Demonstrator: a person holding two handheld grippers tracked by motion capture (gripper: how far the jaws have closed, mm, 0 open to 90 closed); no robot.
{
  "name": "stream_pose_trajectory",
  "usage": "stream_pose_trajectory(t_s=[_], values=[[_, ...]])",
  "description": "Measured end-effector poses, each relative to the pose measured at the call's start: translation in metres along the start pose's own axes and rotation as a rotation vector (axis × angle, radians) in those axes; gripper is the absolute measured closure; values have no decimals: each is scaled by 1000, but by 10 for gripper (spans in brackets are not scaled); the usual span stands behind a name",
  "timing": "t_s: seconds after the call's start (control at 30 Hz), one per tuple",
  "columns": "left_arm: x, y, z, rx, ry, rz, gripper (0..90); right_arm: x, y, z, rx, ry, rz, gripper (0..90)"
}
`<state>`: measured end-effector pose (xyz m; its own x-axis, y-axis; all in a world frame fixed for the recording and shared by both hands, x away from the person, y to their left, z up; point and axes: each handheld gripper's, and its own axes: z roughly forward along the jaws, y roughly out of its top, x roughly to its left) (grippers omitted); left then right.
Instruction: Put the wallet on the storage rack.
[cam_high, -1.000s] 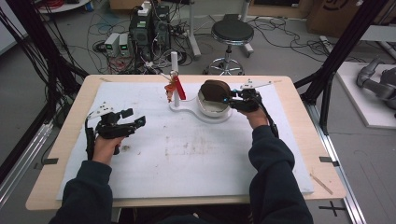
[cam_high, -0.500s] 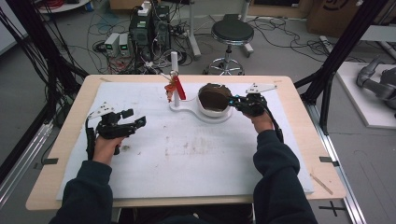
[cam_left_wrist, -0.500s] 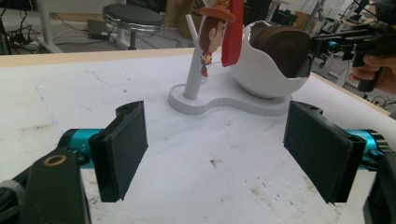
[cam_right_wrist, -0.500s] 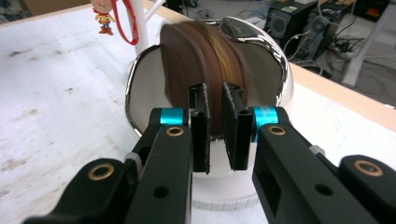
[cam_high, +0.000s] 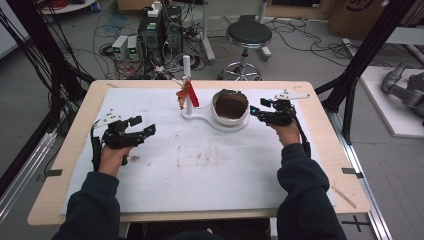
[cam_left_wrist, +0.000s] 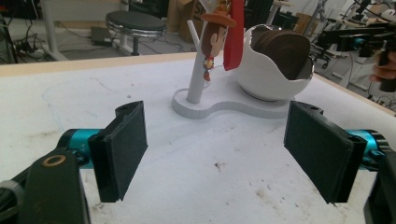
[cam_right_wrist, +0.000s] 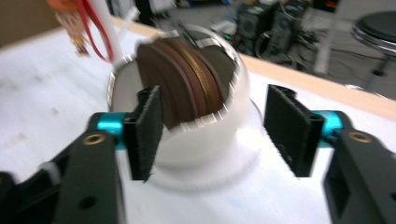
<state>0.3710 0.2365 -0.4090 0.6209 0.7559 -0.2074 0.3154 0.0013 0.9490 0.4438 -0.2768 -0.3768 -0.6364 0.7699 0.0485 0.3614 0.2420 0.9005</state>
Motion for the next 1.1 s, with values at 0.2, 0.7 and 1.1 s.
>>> stream_pose_trajectory(t_s=[0.2, 0.7, 1.1], values=[[-2, -1, 3, 12, 12, 42, 187, 4, -21, -28, 105, -57, -21, 260], [-2, 4, -4, -2, 51, 52, 187, 11, -68, -88, 54, -102, 4, 218], [-4, 0, -5, 2, 47, 53, 187, 11, -70, -99, 18, -137, 10, 218]])
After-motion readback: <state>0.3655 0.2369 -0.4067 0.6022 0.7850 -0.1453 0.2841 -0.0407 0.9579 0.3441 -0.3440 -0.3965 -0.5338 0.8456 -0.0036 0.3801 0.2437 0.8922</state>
